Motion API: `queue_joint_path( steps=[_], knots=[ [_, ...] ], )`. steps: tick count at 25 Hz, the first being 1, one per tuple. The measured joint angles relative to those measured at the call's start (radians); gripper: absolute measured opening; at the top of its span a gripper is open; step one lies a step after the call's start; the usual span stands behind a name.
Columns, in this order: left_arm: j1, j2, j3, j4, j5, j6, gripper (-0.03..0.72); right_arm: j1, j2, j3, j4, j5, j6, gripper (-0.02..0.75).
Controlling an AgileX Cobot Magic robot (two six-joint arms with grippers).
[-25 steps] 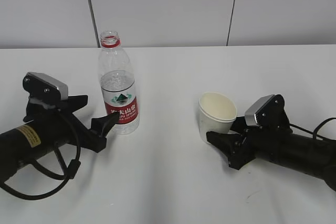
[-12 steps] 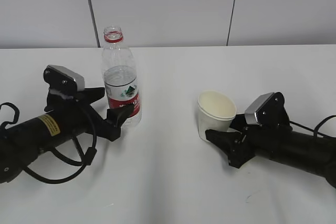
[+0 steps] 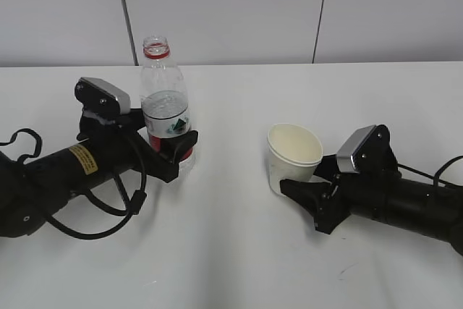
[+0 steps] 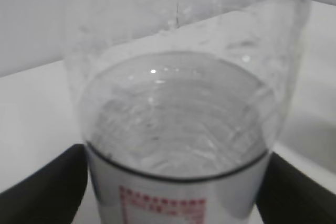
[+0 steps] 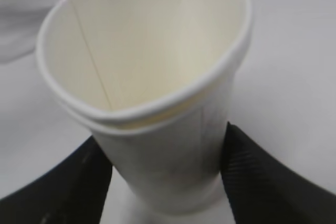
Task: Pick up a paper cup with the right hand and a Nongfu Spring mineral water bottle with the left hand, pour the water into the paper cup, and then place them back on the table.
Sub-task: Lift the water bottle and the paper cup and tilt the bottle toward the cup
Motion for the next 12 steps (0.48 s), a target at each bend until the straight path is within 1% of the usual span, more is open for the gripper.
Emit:
queue_joint_path(
  steps=[3, 7, 9, 12],
  knots=[
    [0.000, 0.001, -0.001, -0.008, 0.043, 0.000, 0.584, 0.000, -0.034, 0.000, -0.034, 0.002, 0.000, 0.470],
    [0.000, 0.001, -0.001, -0.015, 0.050, 0.000, 0.578, 0.000, -0.072, 0.000, -0.085, 0.002, 0.008, 0.469],
    [0.000, 0.001, -0.001, -0.018, 0.050, 0.000, 0.553, 0.000, -0.083, 0.000, -0.091, 0.002, 0.012, 0.469],
    [0.000, 0.001, -0.001, -0.018, 0.050, 0.000, 0.488, 0.000, -0.085, 0.000, -0.097, 0.002, 0.014, 0.469]
  ],
)
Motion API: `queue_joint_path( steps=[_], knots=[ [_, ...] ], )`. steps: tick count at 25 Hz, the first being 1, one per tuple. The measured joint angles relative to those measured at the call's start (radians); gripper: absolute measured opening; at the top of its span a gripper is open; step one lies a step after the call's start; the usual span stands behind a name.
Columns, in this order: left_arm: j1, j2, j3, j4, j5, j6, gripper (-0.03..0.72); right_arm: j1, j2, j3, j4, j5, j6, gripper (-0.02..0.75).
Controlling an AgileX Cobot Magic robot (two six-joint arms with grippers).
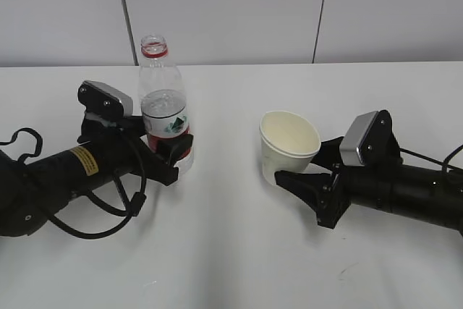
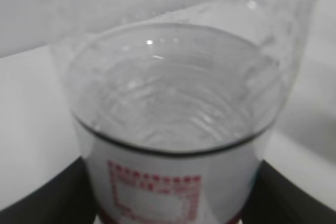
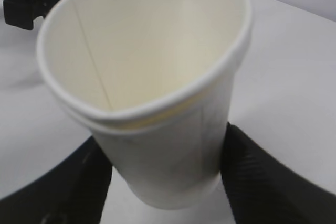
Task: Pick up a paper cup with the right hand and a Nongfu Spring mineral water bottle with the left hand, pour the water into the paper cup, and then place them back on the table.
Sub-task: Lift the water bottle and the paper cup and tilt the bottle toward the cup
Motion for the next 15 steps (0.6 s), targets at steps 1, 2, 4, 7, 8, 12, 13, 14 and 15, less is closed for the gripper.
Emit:
queue_joint_path(
  steps=[1, 2, 4, 7, 8, 12, 13, 14, 15],
  knots=[
    [0.000, 0.000, 0.000, 0.000, 0.001, 0.000, 0.463, 0.000, 0.000, 0.000, -0.002, 0.000, 0.000, 0.469],
    [0.000, 0.000, 0.000, 0.000, 0.001, -0.001, 0.444, 0.000, 0.000, 0.000, -0.009, 0.000, 0.000, 0.469],
    [0.000, 0.000, 0.000, 0.000, 0.001, 0.000, 0.421, 0.000, 0.000, 0.000, -0.032, 0.000, 0.007, 0.469],
    [0.000, 0.000, 0.000, 0.000, 0.001, 0.024, 0.407, 0.000, 0.000, 0.000, -0.056, 0.000, 0.026, 0.469],
    [0.000, 0.000, 0.000, 0.000, 0.001, 0.032, 0.405, 0.000, -0.002, 0.000, -0.060, 0.000, 0.029, 0.469],
    [0.000, -0.004, 0.000, 0.000, 0.008, 0.063, 0.400, 0.000, -0.002, 0.000, -0.070, 0.000, 0.031, 0.469],
    [0.000, -0.012, 0.000, 0.000, 0.020, 0.077, 0.400, 0.000, -0.002, 0.000, -0.075, 0.000, 0.033, 0.469],
    [0.000, -0.024, 0.000, -0.004, 0.038, 0.093, 0.400, 0.000, -0.004, 0.000, -0.077, 0.000, 0.033, 0.469],
    [0.000, -0.035, 0.000, -0.008, 0.062, 0.106, 0.400, 0.000, -0.004, 0.000, -0.079, 0.000, 0.033, 0.469]
  ],
)
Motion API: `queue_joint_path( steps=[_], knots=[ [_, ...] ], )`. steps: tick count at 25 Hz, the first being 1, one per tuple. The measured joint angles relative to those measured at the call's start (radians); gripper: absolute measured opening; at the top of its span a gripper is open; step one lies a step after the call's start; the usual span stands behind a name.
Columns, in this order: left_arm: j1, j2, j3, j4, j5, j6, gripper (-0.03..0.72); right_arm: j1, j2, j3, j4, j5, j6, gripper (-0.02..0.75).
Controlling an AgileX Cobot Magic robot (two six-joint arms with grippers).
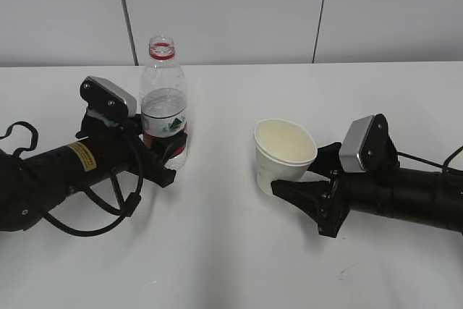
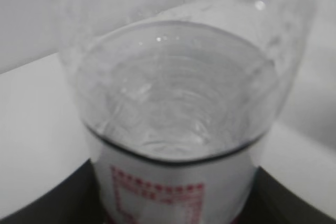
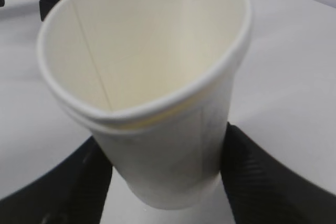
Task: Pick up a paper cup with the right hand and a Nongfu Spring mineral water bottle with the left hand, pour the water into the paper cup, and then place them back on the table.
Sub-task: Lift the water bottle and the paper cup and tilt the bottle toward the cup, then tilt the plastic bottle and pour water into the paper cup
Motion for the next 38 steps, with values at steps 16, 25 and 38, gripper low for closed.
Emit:
queue_joint_path(
  steps=[16, 25, 38],
  knots=[
    [0.000, -0.147, 0.001, -0.054, 0.129, 0.411, 0.398, 0.085, -0.022, -0.080, -0.022, 0.072, 0.118, 0.458],
    [0.000, -0.149, -0.057, -0.074, 0.153, 0.631, 0.398, 0.087, -0.022, -0.085, -0.024, 0.103, 0.148, 0.419],
    [-0.007, -0.149, -0.101, -0.080, 0.191, 0.984, 0.398, 0.086, -0.022, -0.147, -0.102, 0.113, 0.202, 0.419]
  ],
)
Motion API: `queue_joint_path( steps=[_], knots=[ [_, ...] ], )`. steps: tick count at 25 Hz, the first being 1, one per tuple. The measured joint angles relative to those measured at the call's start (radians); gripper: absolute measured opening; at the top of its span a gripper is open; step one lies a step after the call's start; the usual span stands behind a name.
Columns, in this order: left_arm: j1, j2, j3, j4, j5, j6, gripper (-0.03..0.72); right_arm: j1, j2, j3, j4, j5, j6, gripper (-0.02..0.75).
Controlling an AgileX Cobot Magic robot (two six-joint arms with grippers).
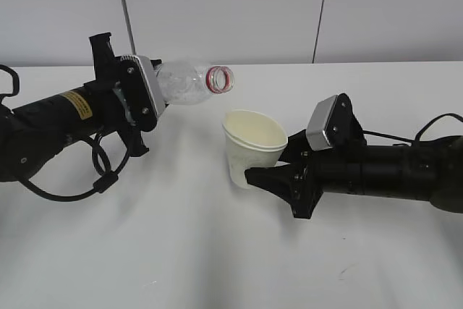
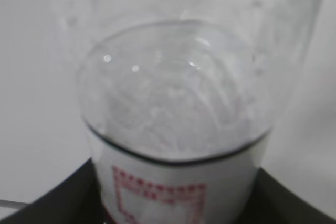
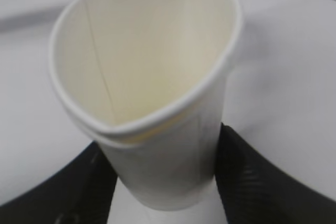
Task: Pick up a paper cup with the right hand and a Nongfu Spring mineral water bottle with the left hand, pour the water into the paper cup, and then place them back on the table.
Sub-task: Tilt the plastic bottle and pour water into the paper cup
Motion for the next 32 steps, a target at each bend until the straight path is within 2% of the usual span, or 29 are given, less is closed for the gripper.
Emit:
queue_joint_path(
  steps=[12, 22, 32],
  knots=[
    [0.000, 0.000, 0.000, -0.004, -0.015, 0.150, 0.398, 0.000, 0.000, -0.024, -0.077, 0.010, 0.058, 0.418],
    [0.000, 0.000, 0.000, -0.005, -0.037, 0.214, 0.398, 0.002, 0.000, -0.026, -0.106, 0.012, 0.075, 0.418],
    [-0.003, 0.000, 0.000, -0.005, -0.058, 0.260, 0.398, 0.057, 0.000, -0.049, -0.111, 0.101, 0.080, 0.417]
  ],
)
